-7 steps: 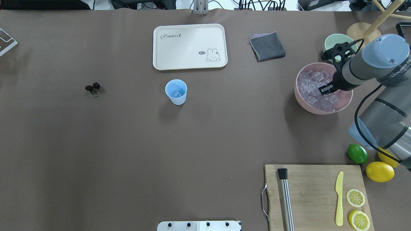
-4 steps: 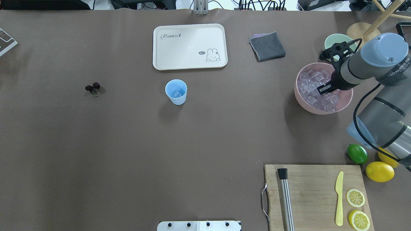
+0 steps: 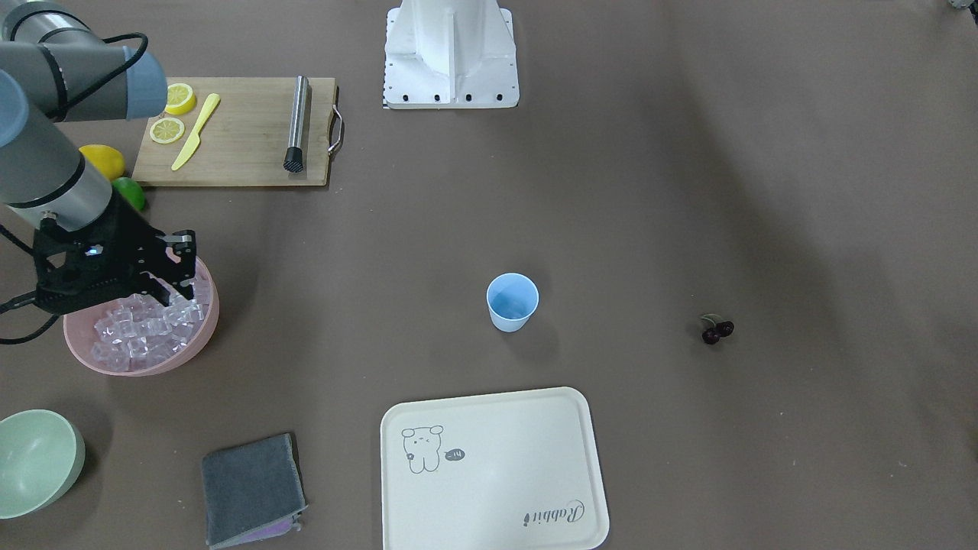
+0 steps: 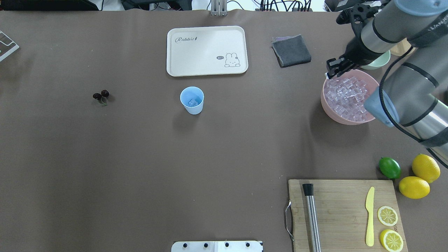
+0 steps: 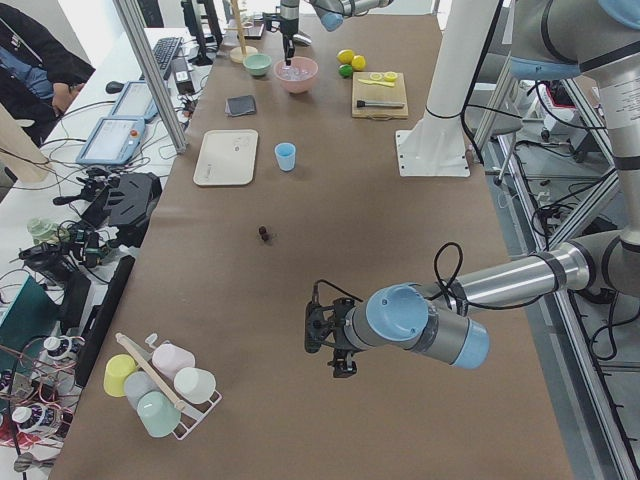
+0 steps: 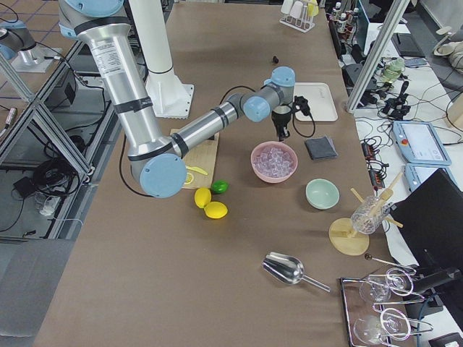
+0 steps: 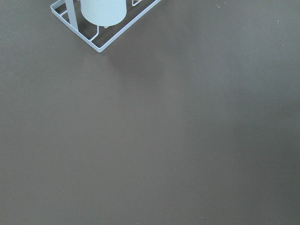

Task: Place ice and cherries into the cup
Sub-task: 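Carry the ice cube with the right gripper into the light-blue cup and release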

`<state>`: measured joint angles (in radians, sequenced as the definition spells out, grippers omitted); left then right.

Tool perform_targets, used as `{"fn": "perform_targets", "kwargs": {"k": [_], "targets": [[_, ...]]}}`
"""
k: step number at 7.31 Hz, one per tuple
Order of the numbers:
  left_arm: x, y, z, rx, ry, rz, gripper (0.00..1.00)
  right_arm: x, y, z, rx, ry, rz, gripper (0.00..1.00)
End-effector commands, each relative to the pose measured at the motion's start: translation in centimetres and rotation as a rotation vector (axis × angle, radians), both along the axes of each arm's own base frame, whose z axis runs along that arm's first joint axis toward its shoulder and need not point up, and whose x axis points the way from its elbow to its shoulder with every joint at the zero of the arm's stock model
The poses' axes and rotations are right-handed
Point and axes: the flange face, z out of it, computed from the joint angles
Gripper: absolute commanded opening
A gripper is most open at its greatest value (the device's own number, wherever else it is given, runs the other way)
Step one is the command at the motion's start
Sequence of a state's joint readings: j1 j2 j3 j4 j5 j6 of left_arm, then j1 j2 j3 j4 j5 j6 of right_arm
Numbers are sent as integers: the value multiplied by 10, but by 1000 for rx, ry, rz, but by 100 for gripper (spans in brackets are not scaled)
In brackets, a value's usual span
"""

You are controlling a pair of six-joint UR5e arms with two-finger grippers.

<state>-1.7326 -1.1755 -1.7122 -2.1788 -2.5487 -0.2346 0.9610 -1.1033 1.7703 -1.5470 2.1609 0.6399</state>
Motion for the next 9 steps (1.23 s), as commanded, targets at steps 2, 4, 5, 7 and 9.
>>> {"fn": "perform_targets", "kwargs": {"k": [2,4,5,7,9], "targets": [[0,-1,0,-2,-1,-2,98,-143,30,-157,-149,-89,171,18],[0,-1,-1,1,0,-3,98,-217,58,-219,-140,-96,289,19],[-1,-1,0,-1,0,-4,98,-249,71,-223,-131,-79,323,19],[-1,0,0,-2,0,-4,98,-285,85,-248,-135,-76,377,20],[-1,0,0,-2,0,-4,98,-299,83,-241,-91,-83,407,20]]}}
